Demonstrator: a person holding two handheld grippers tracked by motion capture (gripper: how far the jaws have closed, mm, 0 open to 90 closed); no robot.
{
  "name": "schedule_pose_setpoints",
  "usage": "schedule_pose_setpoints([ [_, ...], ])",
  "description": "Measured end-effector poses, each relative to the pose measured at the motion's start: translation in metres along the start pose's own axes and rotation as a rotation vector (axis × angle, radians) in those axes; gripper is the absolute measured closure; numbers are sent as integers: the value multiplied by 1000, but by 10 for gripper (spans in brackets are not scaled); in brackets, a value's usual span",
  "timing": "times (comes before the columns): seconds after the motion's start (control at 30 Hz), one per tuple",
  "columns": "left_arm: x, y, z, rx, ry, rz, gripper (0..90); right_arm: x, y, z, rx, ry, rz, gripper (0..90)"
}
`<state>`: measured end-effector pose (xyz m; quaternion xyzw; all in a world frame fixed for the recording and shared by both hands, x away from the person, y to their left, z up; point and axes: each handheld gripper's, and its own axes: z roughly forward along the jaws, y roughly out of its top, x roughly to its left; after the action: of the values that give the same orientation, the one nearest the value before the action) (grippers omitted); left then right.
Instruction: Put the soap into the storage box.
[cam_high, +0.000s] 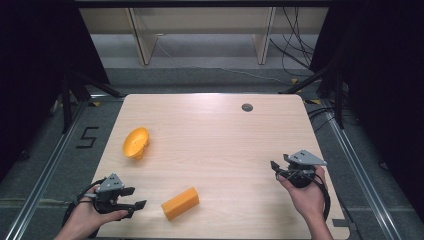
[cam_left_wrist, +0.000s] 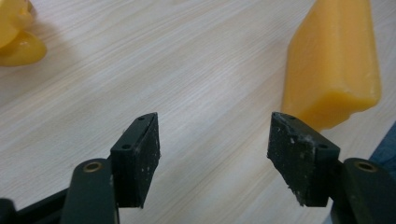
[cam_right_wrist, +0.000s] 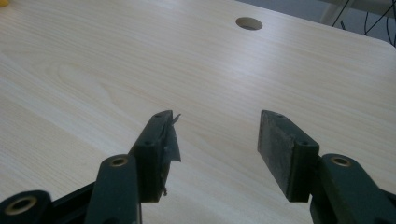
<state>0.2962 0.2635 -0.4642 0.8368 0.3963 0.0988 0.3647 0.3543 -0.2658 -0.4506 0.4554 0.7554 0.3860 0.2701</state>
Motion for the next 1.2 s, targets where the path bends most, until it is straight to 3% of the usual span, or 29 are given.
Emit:
schedule_pose_setpoints([
  [0.13,-2,4,-2,-29,-37,-27,318,-1,0,-1,-9,-12,-7,465],
  [0.23,-5,10,-7,-42,-80,-165,298,0,0,0,-17,-16,-7,465],
  [0.3,-5,11,-7,-42,-93,-178,294,0,0,0,-16,-12,-10,465],
  [0.33,-5,13,-9,-20,-80,-177,291,0,0,0,-20,-14,-13,465],
  [0.4,-5,17,-10,-7,-90,-165,291,0,0,0,-19,-16,-12,464],
  [0.5,-9,28,-10,30,-74,-106,292,0,0,-1,1,-5,11,464],
  [0.6,-11,33,-9,48,-70,-74,293,0,0,-1,2,-10,14,465],
  [0.67,-15,42,-8,80,-86,-34,293,-1,-1,-1,1,-12,14,465],
  [0.7,-15,42,-8,80,-86,-34,293,-1,-1,-1,1,-12,14,465],
  [0.73,-17,45,-8,95,-105,-23,293,3,-1,-2,16,-13,51,464],
  [0.77,-20,48,-7,105,-118,-17,294,2,-1,-2,10,-11,39,465],
  [0.93,-35,61,3,139,-153,69,294,0,-1,-2,-2,-11,16,465],
  [1.0,-36,65,6,197,-153,141,293,-1,-1,-2,-7,-13,14,464],
  [1.03,-39,66,9,198,-151,129,293,-1,-1,-2,-10,-17,8,465],
  [1.1,-42,69,15,218,-161,157,293,-1,-1,-1,-13,-15,14,465],
  [1.2,-49,71,21,236,-163,151,293,-1,-2,-3,-3,-17,16,465],
])
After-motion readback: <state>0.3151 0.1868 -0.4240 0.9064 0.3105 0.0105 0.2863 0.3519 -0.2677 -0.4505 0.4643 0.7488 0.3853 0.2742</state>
